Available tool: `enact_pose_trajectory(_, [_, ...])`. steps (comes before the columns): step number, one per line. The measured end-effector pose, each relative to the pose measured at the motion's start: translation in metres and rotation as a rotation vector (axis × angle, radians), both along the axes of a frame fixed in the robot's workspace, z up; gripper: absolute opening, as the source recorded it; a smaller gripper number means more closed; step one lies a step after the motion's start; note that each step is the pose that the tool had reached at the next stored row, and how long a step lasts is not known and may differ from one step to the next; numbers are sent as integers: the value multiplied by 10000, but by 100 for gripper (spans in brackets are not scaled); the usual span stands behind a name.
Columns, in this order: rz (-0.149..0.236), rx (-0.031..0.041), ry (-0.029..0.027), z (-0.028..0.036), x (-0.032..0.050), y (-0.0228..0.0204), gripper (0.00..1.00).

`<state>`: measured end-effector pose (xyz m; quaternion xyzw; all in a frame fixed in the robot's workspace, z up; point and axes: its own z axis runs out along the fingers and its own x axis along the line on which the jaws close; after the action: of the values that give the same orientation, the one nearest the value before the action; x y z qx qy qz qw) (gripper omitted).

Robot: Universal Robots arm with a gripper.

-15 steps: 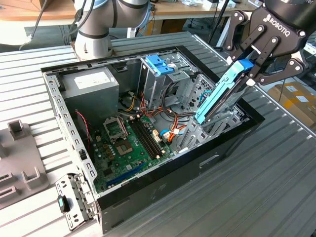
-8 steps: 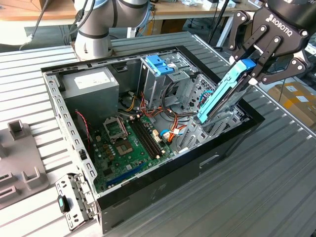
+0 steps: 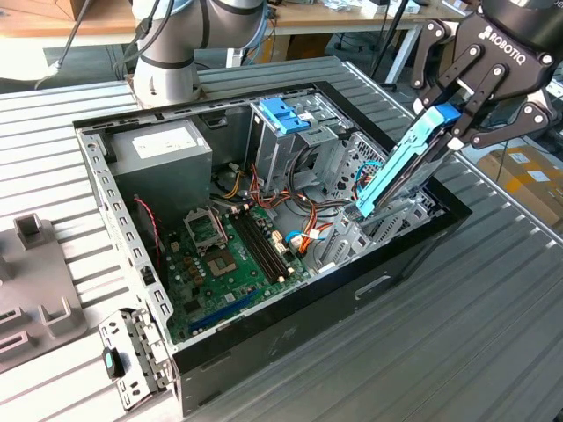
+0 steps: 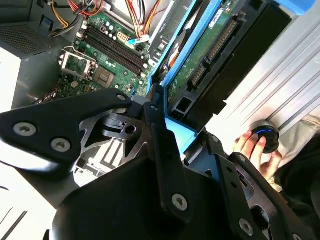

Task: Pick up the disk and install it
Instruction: 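Pick up the disk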

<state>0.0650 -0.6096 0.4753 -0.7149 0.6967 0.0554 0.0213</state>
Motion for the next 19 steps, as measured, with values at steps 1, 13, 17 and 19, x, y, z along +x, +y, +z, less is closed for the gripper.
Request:
enact_pose_trajectory(1, [0, 0, 0, -1, 7, 1, 37])
enact_pose_trajectory(13, [-17, -3, 0, -28, 95, 32, 37])
enact_pose_trajectory(17, [-191, -7, 0, -48, 98, 62, 37])
enact_pose_trajectory(19, [-262, -22, 0, -59, 99, 76, 37])
